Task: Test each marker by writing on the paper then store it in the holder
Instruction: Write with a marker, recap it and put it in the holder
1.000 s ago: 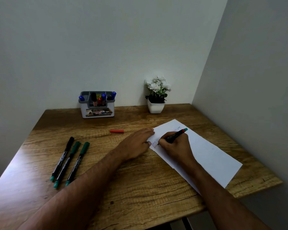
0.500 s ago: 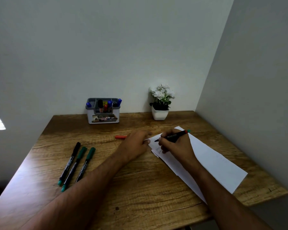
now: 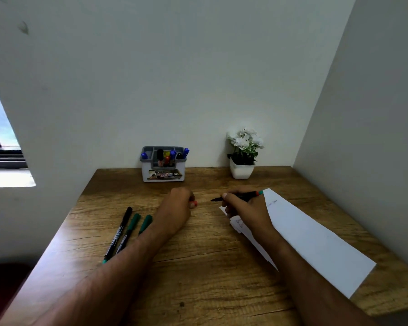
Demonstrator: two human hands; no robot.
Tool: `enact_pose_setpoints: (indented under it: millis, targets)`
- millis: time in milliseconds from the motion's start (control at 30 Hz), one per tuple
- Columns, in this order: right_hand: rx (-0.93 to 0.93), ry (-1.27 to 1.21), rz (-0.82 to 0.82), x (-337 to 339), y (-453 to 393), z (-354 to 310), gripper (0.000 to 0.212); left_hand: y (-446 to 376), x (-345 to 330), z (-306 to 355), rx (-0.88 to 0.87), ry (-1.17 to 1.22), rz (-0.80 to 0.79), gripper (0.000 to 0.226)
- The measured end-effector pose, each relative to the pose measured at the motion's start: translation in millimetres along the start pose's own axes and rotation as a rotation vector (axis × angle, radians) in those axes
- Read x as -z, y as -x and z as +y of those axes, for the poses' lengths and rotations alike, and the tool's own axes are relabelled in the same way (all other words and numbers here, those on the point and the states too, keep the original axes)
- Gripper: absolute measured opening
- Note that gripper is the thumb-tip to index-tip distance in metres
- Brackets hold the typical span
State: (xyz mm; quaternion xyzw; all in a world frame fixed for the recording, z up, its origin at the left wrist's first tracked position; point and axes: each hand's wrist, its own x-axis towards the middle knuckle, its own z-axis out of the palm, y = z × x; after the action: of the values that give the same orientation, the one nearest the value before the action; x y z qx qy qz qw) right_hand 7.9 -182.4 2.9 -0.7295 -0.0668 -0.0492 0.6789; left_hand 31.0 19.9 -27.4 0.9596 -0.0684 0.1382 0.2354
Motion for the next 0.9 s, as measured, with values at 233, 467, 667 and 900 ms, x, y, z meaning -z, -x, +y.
enact_pose_setpoints:
  millis: [233, 467, 667, 900]
  targets:
    - [0.005, -0.111, 0.008, 5.5, 1.3, -1.5, 0.010, 1.7, 2.3, 8.4, 0.026, 0.184, 0.078, 0.013]
    - [0.004, -0.122, 0.018, 11.0, -4.2, 2.3, 0.010, 6.4, 7.8, 29.4, 0.000, 0.322, 0.147, 0.014]
    - [0.014, -0.105, 0.016, 13.1, -3.1, 2.6, 0.011, 10.3, 8.2, 43.5, -0.053, 0.340, 0.171, 0.013]
    - [0.044, -0.017, -0.001, 12.0, -7.2, 3.3, 0.010, 15.4, 9.5, 60.3, -0.160, 0.441, 0.118, 0.018]
